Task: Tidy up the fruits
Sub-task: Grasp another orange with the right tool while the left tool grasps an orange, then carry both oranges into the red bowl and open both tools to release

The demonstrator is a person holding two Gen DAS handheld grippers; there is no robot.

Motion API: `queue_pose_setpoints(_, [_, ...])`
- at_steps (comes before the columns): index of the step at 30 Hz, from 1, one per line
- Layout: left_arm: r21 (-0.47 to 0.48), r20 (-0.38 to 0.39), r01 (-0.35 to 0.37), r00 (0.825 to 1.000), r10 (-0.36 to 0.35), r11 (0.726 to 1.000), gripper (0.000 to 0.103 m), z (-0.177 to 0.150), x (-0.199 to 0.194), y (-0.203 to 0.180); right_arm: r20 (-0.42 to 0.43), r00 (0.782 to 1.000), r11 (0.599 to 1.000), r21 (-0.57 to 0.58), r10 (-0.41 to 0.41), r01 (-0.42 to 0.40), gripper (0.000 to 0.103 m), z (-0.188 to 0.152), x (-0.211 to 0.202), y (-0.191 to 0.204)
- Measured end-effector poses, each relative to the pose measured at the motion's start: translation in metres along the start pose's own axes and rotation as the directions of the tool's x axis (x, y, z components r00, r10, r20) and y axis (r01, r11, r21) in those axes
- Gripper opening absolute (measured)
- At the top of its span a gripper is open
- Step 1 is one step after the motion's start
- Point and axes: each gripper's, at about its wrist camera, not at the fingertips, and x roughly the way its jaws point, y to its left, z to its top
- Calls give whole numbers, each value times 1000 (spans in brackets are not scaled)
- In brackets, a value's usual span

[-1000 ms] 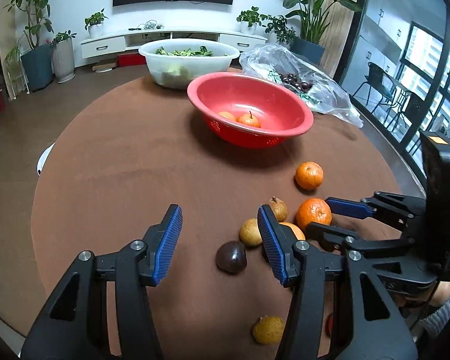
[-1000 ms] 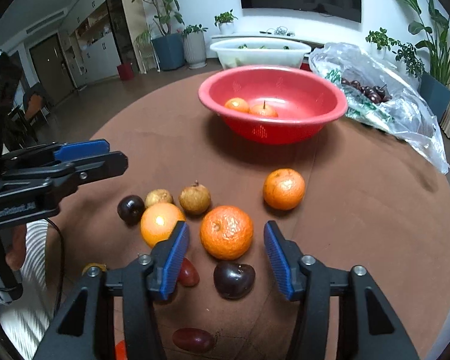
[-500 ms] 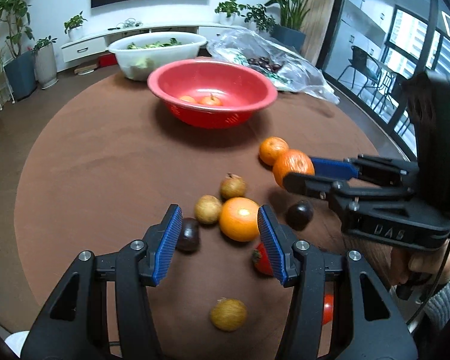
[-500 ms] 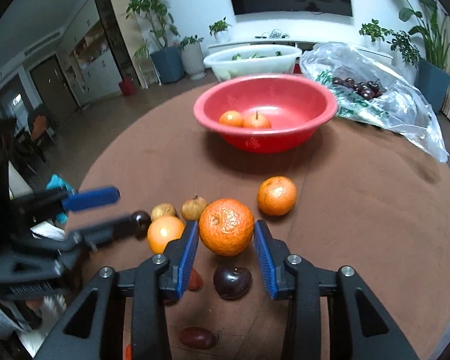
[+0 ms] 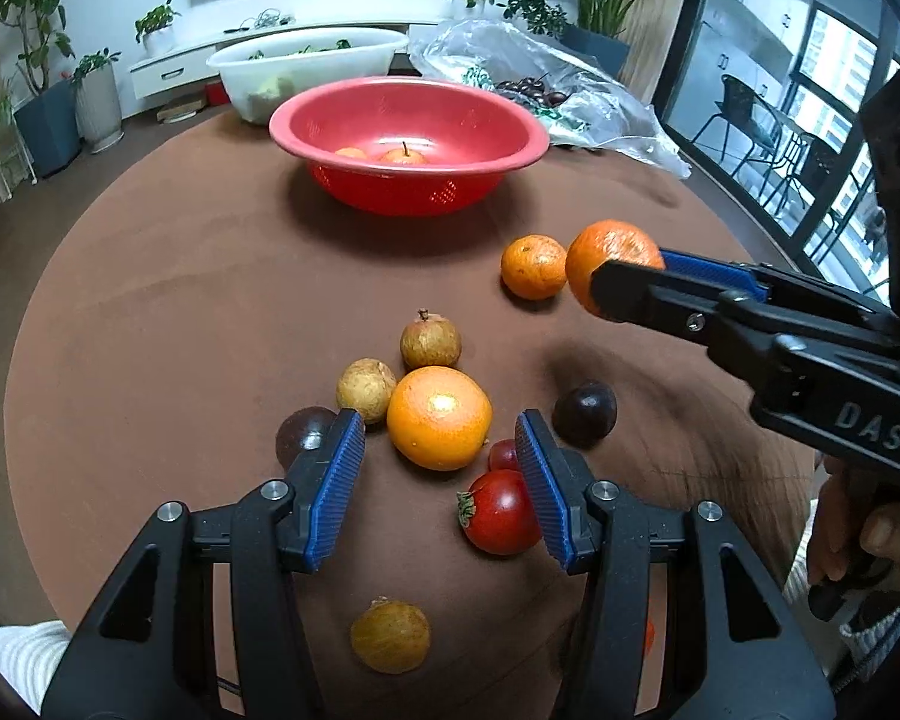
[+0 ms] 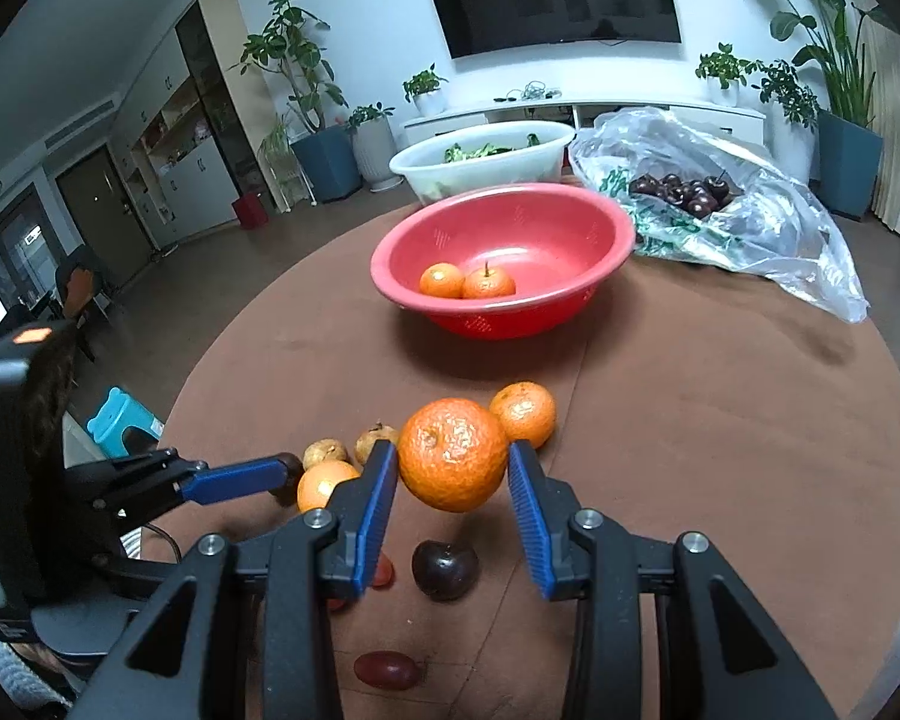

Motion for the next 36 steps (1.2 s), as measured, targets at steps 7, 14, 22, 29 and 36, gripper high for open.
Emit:
queue_pose_setpoints(7, [-50,-27,-22,999,20,998,50,0,13,0,15,1000,1000,10,8,-8,42,2,-4,-2])
queue_pose_setpoints(14, [-101,-19,18,1000,-21,995,37,3,15,8,24,1000,1000,22,9,-10,42,2,-6,-5])
queue_pose_setpoints(22, [-102,-11,48,999,-50,994,37,2,9,13,42,999,999,27,22,-23,42,3,-10,-5])
queue_pose_setpoints(29, [-100,1,64,998,-64,993,37,1,3,15,1,1000,999,37,6,-6,42,0,-1,-8])
queue_pose_setpoints(36, [-92,9,79,997,-79,993,37,-1,0,16,-30,999,1000,-21,-11,10,42,-5,11,5])
